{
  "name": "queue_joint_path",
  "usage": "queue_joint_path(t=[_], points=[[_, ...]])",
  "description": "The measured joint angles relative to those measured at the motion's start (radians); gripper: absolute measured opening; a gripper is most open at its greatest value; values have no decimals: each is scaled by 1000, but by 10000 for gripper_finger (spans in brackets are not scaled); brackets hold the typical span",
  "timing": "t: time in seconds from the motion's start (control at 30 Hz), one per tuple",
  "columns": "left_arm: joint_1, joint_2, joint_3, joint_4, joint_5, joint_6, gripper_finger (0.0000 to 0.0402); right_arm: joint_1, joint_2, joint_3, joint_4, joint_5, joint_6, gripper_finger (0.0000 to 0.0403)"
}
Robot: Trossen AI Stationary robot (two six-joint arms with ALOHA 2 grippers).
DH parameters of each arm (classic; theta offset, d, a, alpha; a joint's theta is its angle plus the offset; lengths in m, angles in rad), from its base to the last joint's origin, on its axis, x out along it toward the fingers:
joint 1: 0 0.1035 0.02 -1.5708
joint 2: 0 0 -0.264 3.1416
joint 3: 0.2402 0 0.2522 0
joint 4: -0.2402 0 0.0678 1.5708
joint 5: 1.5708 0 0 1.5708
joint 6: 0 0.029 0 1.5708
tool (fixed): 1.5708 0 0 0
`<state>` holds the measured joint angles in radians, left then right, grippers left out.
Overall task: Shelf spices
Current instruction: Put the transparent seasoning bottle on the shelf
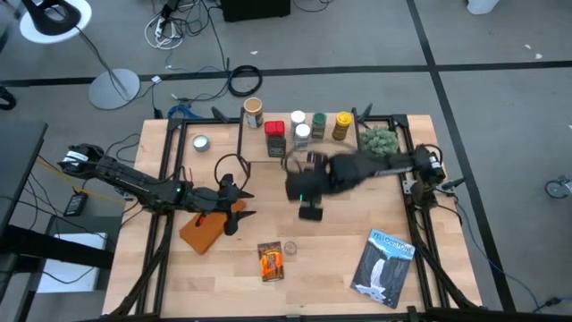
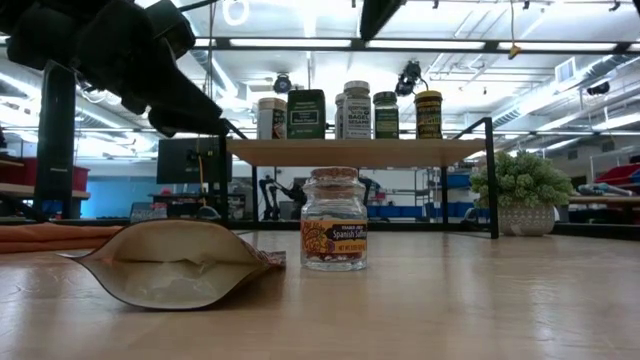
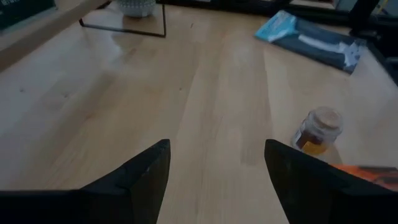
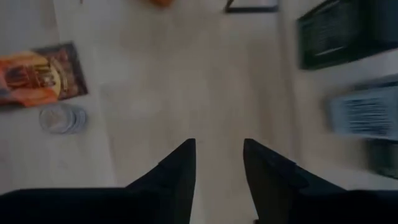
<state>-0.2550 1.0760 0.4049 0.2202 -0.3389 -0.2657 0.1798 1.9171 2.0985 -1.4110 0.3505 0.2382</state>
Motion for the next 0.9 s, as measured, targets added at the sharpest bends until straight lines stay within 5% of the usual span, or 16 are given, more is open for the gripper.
queue_joint_path(t=[0.43,0.67,0.9], points=[[0,0,0,30,27,-10,266,227,-192,-666,604,1,334,107],[0,0,16,31,48,-66,266,285,-398,-1090,990,132,462,91],[-2,6,152,-144,55,-111,266,310,-499,-1296,1149,139,605,87]])
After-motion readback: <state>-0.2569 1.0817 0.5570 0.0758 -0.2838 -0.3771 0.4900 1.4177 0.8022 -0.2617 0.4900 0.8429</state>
